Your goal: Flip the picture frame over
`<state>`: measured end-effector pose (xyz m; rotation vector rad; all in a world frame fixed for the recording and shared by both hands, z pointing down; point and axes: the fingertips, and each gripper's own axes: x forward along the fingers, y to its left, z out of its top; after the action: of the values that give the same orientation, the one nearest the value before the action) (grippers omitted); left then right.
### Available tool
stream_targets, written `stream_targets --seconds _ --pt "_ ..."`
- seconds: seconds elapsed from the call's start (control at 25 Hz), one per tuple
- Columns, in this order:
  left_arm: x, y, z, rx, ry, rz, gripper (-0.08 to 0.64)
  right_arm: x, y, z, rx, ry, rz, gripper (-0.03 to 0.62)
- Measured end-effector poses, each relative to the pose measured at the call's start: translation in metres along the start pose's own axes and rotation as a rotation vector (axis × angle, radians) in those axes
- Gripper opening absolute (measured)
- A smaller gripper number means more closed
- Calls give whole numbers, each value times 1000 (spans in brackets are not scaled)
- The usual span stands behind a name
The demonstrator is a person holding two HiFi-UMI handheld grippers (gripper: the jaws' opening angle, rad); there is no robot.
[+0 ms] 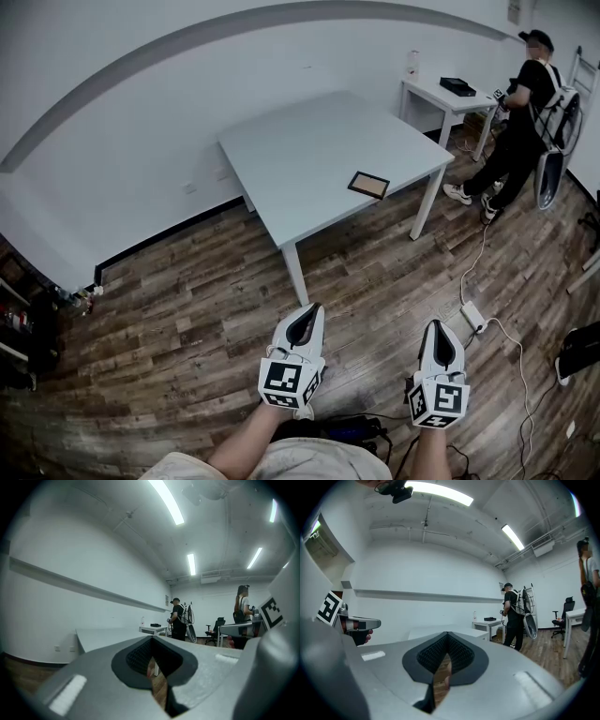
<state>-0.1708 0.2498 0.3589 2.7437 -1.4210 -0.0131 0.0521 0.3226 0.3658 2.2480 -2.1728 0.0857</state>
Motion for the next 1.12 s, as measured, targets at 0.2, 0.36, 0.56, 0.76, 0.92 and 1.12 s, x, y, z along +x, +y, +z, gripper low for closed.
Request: stream_targets --seconds 0.2,0.36,0.56,0.76,0.92,1.12 --pt "0 -4 -1 0 3 -4 0 -2 -1 -1 1 1 0 23" --pt "-2 -12 -2 2 5 -6 0 -7 -5 -3 4 3 0 23" --pt "-2 -22 -1 6 9 -11 0 -13 -11 -3 7 1 0 23" --pt "0 -37 -1 12 13 -17 0 -21 -23 -3 16 -2 3 24" --pt "1 -55 0 18 11 -15 0 -28 -38 -3 40 -14 8 25" --pt "0 -73 2 15 10 0 0 -35 -55 -4 61 -24 33 26"
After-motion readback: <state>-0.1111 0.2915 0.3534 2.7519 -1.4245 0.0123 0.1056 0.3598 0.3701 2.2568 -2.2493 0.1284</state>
